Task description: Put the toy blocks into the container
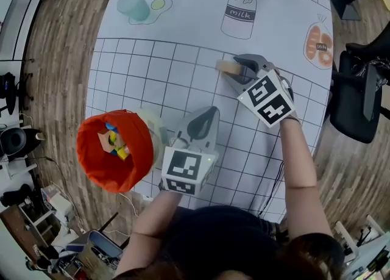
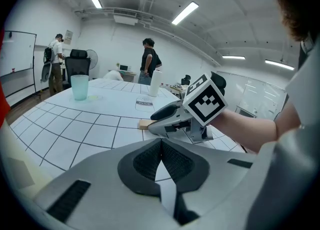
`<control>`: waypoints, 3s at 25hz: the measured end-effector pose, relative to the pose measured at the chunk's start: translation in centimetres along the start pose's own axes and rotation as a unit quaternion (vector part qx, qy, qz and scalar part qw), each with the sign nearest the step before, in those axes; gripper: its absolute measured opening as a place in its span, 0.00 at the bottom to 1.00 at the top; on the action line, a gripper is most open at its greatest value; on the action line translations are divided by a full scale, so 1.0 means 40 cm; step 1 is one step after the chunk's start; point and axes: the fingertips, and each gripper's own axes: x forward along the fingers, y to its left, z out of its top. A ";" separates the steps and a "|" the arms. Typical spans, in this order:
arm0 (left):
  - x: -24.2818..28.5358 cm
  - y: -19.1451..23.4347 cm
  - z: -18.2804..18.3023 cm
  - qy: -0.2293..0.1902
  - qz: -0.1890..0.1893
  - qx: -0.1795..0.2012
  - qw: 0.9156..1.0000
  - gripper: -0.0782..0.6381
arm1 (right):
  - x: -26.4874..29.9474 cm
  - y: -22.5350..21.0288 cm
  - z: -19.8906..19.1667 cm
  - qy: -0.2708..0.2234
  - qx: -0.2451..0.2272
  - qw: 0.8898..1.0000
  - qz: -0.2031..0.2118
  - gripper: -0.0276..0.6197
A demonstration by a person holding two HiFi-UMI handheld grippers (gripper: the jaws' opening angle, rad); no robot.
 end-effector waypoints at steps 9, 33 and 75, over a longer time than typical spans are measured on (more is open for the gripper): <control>-0.028 -0.018 0.023 -0.014 -0.002 0.004 1.000 0.15 | -0.017 0.027 -0.005 0.006 -0.013 1.000 0.020 0.29; -0.422 -0.073 0.196 -0.124 0.004 0.042 0.991 0.15 | -0.334 0.250 0.335 -0.095 -0.051 0.994 -0.019 0.29; -0.928 0.277 0.005 -0.182 0.186 -0.051 0.964 0.15 | -0.260 0.722 0.587 -0.176 -0.069 0.980 0.061 0.27</control>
